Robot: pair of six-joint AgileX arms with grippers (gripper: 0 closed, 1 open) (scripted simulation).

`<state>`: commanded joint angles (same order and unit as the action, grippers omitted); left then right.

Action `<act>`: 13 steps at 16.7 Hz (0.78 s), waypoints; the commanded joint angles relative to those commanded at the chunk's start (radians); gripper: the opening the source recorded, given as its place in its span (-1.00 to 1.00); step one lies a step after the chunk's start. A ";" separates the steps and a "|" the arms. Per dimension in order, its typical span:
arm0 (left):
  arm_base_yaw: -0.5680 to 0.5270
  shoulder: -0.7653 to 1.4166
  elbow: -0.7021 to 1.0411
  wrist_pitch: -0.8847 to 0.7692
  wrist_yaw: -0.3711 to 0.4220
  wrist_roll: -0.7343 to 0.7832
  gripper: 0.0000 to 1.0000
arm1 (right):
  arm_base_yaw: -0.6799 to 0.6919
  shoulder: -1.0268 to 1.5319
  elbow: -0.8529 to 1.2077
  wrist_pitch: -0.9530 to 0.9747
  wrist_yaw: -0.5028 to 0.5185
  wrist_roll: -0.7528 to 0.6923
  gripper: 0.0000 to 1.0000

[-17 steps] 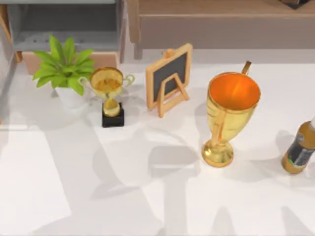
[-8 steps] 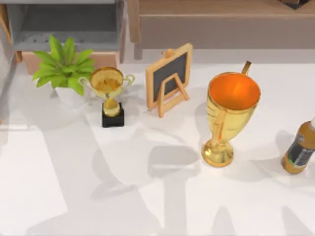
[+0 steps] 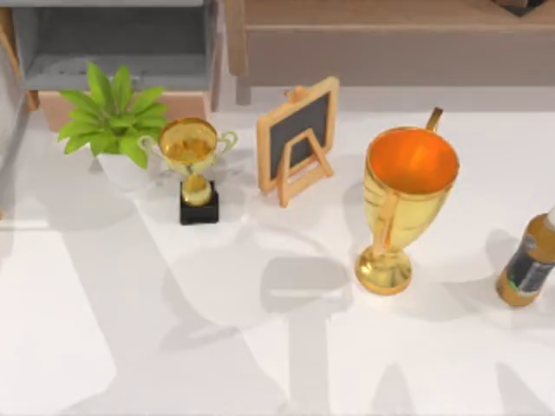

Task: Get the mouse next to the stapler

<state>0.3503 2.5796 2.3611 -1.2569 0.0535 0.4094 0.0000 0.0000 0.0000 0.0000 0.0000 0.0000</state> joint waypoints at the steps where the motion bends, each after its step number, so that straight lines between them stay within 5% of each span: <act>1: 0.000 -0.002 -0.007 0.006 0.000 0.001 1.00 | 0.000 0.000 0.000 0.000 0.000 0.000 1.00; 13: -0.021 0.054 0.049 0.006 -0.010 -0.026 1.00 | 0.000 0.000 0.000 0.000 0.000 0.000 1.00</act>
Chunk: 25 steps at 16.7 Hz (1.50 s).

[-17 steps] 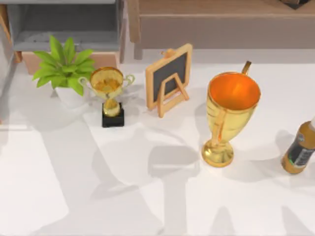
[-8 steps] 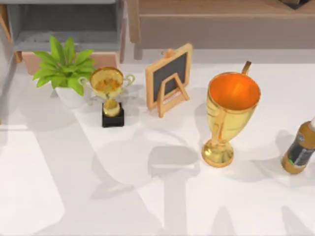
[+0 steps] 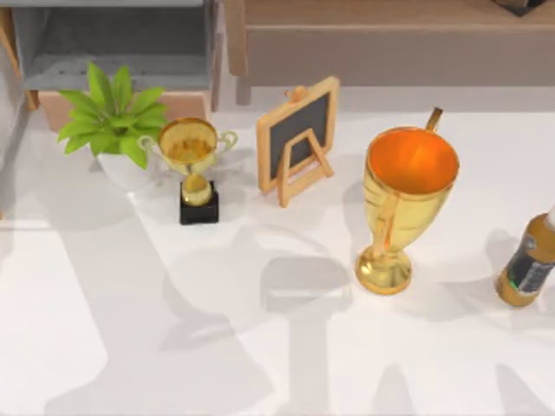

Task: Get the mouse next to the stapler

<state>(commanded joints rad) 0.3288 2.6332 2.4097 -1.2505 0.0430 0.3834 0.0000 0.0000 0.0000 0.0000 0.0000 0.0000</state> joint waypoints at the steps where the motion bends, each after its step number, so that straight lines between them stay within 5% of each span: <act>1: 0.000 0.000 0.000 0.000 0.000 0.000 1.00 | 0.000 0.000 0.000 0.000 0.000 0.000 1.00; 14: 0.000 0.000 0.000 0.000 0.000 0.000 -0.96 | 0.000 0.000 0.000 0.000 0.000 0.000 1.00; 25: 0.005 -0.009 0.002 -0.002 0.001 0.004 -1.00 | 0.000 0.000 0.000 0.000 0.000 0.000 1.00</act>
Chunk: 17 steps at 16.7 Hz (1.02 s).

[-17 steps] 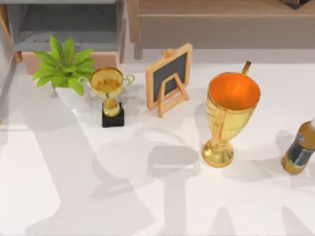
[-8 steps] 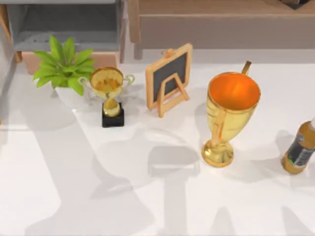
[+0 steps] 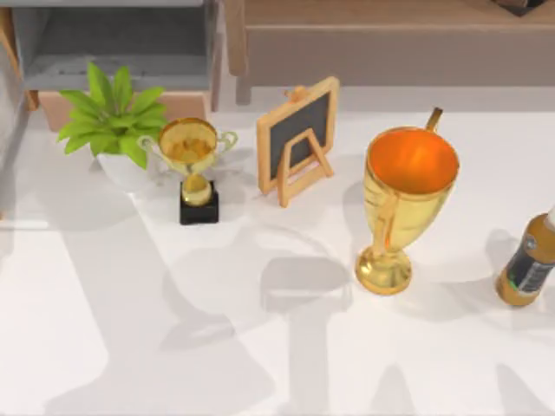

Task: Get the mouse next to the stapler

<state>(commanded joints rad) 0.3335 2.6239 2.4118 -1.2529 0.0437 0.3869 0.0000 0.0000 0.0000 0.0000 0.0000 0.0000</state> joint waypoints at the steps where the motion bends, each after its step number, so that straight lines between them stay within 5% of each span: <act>1: 0.003 -0.015 -0.001 -0.004 0.002 0.004 -1.00 | 0.000 0.000 0.000 0.000 0.000 0.000 1.00; 10: 0.030 -0.356 -0.198 0.063 0.025 0.142 -1.00 | 0.000 0.000 0.000 0.000 0.000 0.000 1.00; 17: 0.103 -0.676 -0.516 0.171 0.011 0.241 -1.00 | 0.000 0.000 0.000 0.000 0.000 0.000 1.00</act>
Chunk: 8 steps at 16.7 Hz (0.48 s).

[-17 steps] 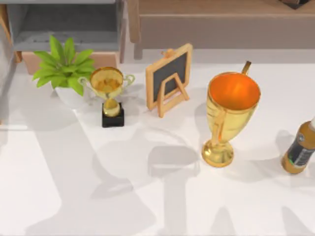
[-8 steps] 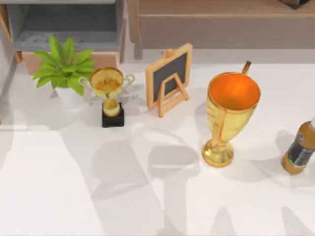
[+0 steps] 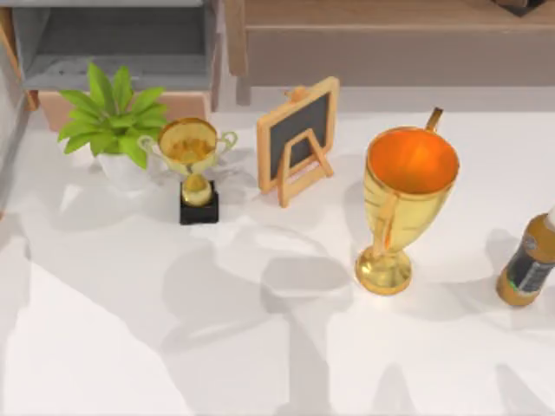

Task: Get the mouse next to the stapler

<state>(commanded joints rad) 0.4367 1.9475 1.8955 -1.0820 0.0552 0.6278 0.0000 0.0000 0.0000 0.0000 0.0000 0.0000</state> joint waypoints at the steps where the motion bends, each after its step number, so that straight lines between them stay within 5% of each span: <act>1: 0.014 -0.038 -0.055 0.012 -0.003 0.007 -1.00 | 0.000 0.000 0.000 0.000 0.000 0.000 1.00; 8: 0.086 -0.221 -0.475 0.114 -0.020 0.007 -1.00 | 0.000 0.000 0.000 0.000 0.000 0.000 1.00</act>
<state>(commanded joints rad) 0.5225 1.7269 1.4206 -0.9682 0.0350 0.6347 0.0000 0.0000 0.0000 0.0000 0.0000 0.0000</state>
